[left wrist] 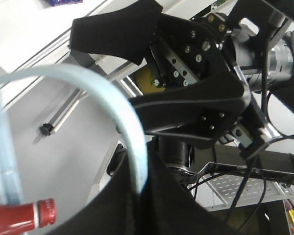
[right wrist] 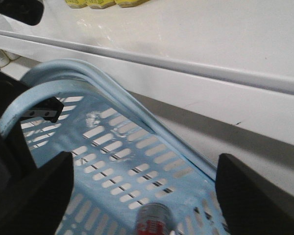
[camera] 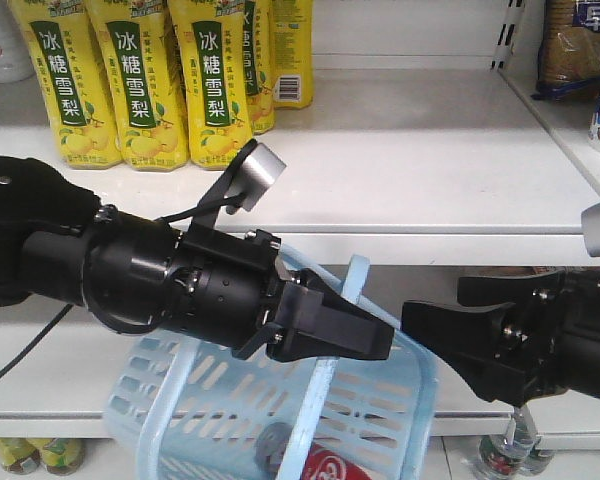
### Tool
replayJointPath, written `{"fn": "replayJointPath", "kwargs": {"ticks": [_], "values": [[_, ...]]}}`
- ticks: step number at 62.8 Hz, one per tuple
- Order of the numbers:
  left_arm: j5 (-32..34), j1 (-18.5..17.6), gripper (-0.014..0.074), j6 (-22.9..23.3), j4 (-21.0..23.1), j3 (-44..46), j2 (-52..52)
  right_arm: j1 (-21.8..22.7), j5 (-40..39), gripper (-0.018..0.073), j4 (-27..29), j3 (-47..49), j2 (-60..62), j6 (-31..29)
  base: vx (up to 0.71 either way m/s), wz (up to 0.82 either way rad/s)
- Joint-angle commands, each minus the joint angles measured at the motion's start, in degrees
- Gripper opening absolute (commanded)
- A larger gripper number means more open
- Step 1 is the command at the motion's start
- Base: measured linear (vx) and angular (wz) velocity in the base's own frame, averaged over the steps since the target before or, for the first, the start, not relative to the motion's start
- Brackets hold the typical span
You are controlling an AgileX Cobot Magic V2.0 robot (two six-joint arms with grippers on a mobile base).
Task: Place coke in basket with both arms
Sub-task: 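Lower the cola bottle into the basket and open the right gripper, then withdraw the right gripper from the basket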
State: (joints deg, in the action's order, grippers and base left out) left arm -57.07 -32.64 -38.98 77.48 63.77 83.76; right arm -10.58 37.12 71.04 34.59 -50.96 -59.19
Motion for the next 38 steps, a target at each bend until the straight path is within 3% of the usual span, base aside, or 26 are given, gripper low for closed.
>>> {"fn": "replayJointPath", "kwargs": {"ticks": [1, 12, 19, 24, 38], "values": [[-0.2, -0.1, -0.0006, -0.9, 7.6, 2.3, -2.7, 0.2, -1.5, 0.0574, 2.1, 2.0, 1.5, -0.2, 0.00, 0.00], [-0.2, -0.1, -0.0006, -0.9, 7.6, 2.3, -2.7, 0.3, -5.9, 0.0397, -1.2, 2.0, 7.4, 0.2, 0.00, 0.00], [-0.2, -0.1, -0.0006, -0.9, 7.6, 2.3, -2.7, 0.3, -8.3, 0.0169, -5.6, 2.0, 12.4, 1.9, 0.00, 0.00], [-0.2, -0.1, -0.0006, -0.9, 7.6, 2.3, -2.7, 0.3, -8.1, -0.0017, -11.6, 2.0, 16.1, 4.5, 0.00, 0.00], [-0.2, -0.1, -0.0006, -0.9, 7.6, 2.3, -2.7, 0.3, -1.0, -0.0004, -35.2, 1.8, 24.5, 28.1, 0.00, 0.00]]}}
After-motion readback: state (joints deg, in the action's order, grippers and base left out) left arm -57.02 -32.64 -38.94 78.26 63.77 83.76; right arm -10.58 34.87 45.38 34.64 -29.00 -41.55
